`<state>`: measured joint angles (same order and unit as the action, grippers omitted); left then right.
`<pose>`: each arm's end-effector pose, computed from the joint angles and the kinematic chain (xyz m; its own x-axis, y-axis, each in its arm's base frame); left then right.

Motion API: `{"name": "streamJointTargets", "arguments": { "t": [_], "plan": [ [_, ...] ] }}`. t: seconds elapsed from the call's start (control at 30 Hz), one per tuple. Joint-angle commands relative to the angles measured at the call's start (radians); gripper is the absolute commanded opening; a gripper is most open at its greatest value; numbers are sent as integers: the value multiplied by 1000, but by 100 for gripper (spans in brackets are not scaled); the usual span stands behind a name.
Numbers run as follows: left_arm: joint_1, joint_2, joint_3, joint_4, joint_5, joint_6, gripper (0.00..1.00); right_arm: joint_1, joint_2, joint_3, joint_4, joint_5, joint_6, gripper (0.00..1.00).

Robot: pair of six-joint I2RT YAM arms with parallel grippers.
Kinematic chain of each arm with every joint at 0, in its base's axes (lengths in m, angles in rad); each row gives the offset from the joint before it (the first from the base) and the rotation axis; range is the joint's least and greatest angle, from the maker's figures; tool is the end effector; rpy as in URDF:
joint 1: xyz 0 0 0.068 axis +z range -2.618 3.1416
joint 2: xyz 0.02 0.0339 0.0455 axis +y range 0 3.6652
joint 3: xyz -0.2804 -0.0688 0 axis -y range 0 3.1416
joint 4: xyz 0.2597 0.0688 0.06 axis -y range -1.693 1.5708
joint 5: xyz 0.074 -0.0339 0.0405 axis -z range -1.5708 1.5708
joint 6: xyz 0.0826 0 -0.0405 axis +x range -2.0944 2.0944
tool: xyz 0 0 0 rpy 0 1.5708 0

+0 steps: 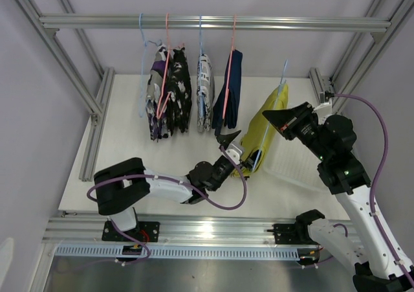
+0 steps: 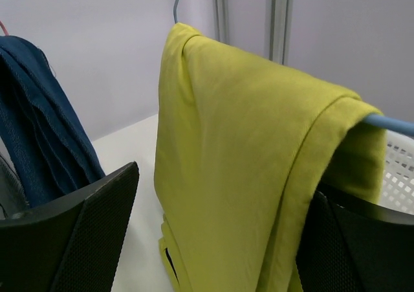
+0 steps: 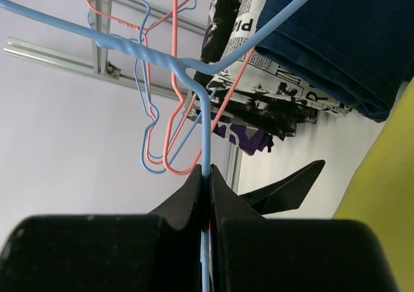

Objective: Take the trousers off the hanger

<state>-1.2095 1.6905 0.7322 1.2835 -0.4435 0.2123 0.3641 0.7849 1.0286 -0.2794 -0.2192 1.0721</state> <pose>0.1720 -0.3548 0.2614 0.2582 -0.1447 -0.9552 0.6617 0.7469 0.0656 0.1933 0.0929 0.4270 -0.4995 0.7270 -0.4712 -0.2341 0.4104 0.8814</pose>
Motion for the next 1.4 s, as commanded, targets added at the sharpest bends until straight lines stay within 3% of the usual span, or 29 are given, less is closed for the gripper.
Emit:
{"name": "streamJointTargets", "arguments": {
  "t": [0.0, 0.3, 0.53, 1.1, 1.13, 1.2, 1.23, 1.37],
  "plan": [
    [5, 24, 62, 152, -18, 21, 89, 7, -35, 13, 129, -37, 0, 0],
    [14, 58, 101, 183, -14, -10, 77, 7, -50, -51, 160, -32, 22, 0],
    [16, 69, 98, 194, -8, -30, 48, 9, -58, -102, 216, -60, 75, 0],
    [16, 38, 53, 264, 22, -93, 32, 52, -39, -200, 370, -89, 186, 0],
    [15, 38, 53, 261, 26, -97, 23, 59, -39, -202, 373, -80, 189, 0],
    [16, 35, 62, 240, 28, -105, 17, 73, -36, -208, 379, -74, 189, 0],
    [15, 32, 64, 237, 26, -117, 1, 76, -35, -211, 381, -68, 190, 0],
    [14, 20, 64, 235, 35, -140, 1, 90, -36, -220, 388, -62, 192, 0]
  ]
}}
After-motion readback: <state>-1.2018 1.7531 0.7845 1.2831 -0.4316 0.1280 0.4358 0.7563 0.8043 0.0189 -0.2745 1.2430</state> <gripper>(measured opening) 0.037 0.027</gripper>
